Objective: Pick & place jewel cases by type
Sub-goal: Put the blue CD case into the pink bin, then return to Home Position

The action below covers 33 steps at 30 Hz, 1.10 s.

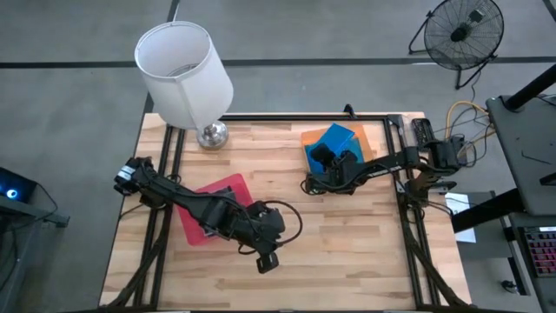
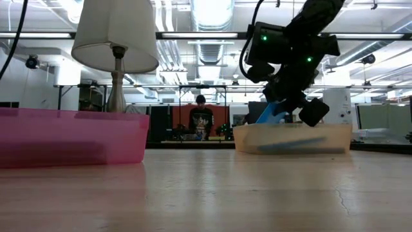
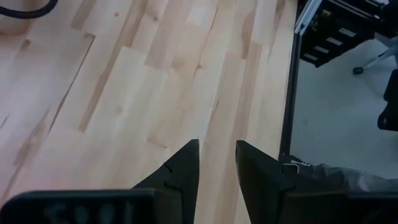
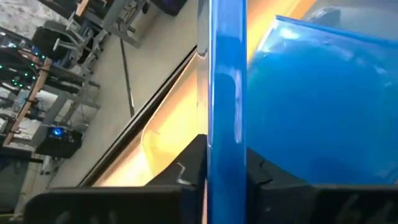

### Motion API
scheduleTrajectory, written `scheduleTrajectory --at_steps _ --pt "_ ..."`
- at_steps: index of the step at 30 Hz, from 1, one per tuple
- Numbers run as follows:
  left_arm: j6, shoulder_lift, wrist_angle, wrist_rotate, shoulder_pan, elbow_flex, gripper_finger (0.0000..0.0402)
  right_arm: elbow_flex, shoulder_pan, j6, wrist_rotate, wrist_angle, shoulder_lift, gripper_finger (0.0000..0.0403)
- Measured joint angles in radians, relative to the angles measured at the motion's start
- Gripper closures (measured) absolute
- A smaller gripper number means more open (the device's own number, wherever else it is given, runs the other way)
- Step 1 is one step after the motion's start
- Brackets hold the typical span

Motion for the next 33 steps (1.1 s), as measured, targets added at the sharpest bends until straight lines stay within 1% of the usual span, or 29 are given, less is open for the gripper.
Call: scheduleTrajectory --at_steps 3,11,17,25,33 --pt "0.008 0.0 0.001 0.006 0.0 0.0 0.0314 -0.002 0.012 -0.009 0.0 -0.001 -0.001 0.0341" --pt "0.009 0.0 0.003 0.027 -0.002 0.0 0.0314 -0.004 0.03 -0.05 -0.005 -0.003 -0.006 0.0244" --pt "0.01 0.0 0.003 0.027 -0.003 0.0 0.0314 -0.004 0.045 -0.063 -0.005 -0.028 -0.044 0.019" --pt "0.017 0.0 0.016 0.027 -0.003 0.0 0.0314 -0.004 0.053 -0.154 -0.009 -0.042 -0.147 0.015" --pt "0.024 0.0 0.037 0.027 -0.003 0.0 0.0314 -0.004 0.053 -0.332 -0.071 -0.053 -0.277 0.0133"
